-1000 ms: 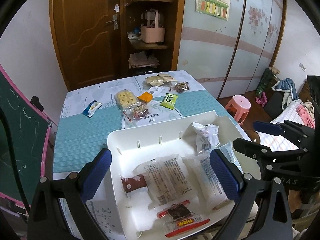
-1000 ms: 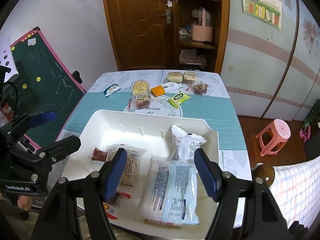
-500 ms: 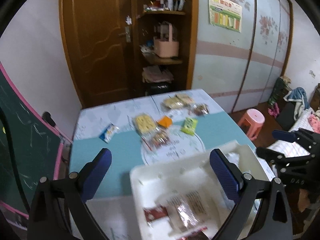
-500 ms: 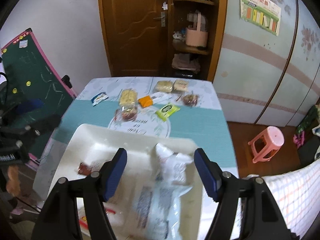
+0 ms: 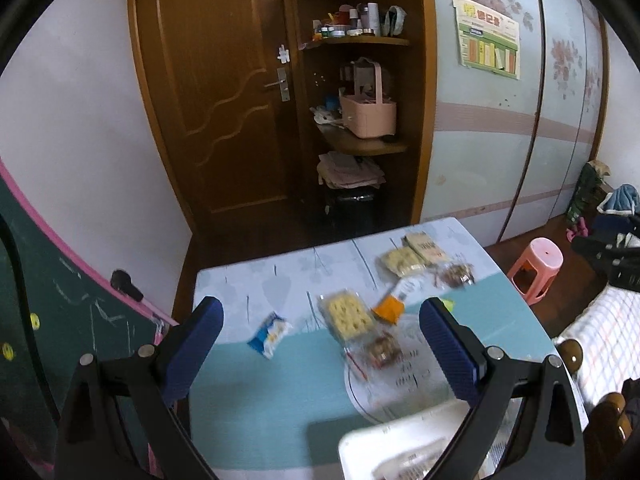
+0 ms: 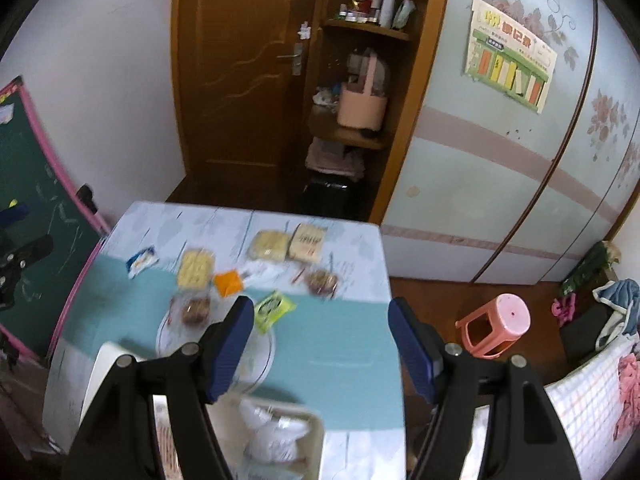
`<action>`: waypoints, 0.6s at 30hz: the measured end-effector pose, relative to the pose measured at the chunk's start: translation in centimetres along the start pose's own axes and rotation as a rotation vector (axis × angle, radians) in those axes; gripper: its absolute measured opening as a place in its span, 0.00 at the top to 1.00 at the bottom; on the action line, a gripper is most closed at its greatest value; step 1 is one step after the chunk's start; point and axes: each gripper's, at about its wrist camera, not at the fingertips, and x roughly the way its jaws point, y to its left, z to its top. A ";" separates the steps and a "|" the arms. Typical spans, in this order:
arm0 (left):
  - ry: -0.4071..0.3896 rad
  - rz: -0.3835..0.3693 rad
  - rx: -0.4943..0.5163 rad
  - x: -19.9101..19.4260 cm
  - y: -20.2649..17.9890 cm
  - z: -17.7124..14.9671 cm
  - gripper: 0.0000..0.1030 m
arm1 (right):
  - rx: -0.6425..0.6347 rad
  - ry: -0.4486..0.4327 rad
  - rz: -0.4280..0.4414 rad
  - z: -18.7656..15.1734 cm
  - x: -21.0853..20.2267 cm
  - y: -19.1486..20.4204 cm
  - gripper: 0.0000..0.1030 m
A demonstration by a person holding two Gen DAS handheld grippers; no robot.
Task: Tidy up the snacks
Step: 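Lower the left gripper to the puffed-snack bag while the right approaches the brown nut bag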
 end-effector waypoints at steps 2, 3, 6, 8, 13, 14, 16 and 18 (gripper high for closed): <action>0.008 -0.001 -0.006 1.1 0.3 1.3 0.05 | 0.010 0.001 -0.015 1.9 0.8 -0.5 0.32; 0.015 -0.004 -0.012 1.7 0.3 1.9 0.05 | 0.013 0.002 -0.020 2.6 1.2 -0.7 0.32; 0.052 -0.016 -0.037 4.4 0.4 3.5 0.05 | 0.018 0.011 -0.050 4.6 3.2 -1.2 0.32; 0.073 -0.012 -0.047 6.7 0.3 4.4 0.05 | 0.033 0.029 -0.061 5.5 5.1 -1.7 0.32; 0.161 0.001 -0.081 13.5 0.2 4.6 0.05 | 0.063 0.116 -0.098 5.9 11.6 -2.3 0.32; 0.188 -0.003 -0.097 15.1 0.2 4.4 0.05 | 0.068 0.136 -0.100 5.7 12.7 -2.4 0.32; 0.247 -0.014 -0.136 18.2 0.3 3.5 0.05 | 0.083 0.184 -0.089 5.0 15.5 -2.6 0.32; 0.299 -0.024 -0.168 20.9 0.2 2.2 0.05 | 0.105 0.227 -0.063 4.2 17.6 -2.7 0.32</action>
